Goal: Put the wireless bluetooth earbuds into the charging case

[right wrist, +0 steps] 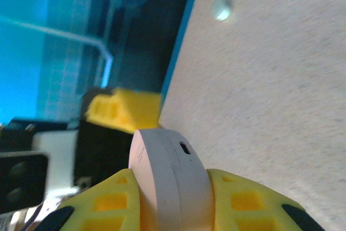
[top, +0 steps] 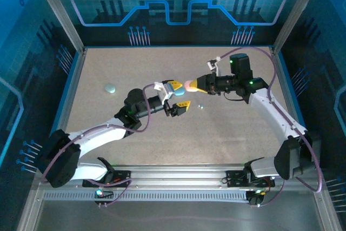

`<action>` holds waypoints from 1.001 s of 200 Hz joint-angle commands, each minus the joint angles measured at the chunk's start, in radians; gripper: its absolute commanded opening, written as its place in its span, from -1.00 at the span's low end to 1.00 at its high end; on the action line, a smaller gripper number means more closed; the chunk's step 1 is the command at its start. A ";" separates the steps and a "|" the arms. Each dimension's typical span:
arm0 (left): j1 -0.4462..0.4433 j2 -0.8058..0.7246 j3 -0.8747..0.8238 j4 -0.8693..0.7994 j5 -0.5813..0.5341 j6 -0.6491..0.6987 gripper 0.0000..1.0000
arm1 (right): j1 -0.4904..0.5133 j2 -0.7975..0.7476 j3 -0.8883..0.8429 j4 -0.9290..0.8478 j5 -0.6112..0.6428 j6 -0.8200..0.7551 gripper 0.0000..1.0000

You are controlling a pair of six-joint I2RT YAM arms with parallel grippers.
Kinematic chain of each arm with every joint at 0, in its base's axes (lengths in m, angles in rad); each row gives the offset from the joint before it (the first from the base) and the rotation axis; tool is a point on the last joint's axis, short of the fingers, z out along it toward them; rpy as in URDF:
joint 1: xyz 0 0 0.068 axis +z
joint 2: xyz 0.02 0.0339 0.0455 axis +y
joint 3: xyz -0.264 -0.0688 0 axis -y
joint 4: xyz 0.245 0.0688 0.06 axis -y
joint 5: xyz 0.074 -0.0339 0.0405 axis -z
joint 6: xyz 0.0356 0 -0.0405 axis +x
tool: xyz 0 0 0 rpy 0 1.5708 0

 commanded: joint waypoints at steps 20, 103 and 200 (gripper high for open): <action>-0.003 -0.112 -0.042 -0.142 -0.238 0.017 0.69 | -0.042 0.224 0.024 0.025 0.221 -0.029 -0.79; 0.196 -0.123 0.190 -0.766 -0.473 -0.411 0.58 | 0.100 0.663 0.298 -0.138 0.256 -0.156 -0.70; 0.455 0.056 0.380 -1.126 -0.473 -0.590 0.73 | 0.171 0.761 0.338 -0.147 0.338 -0.153 -0.30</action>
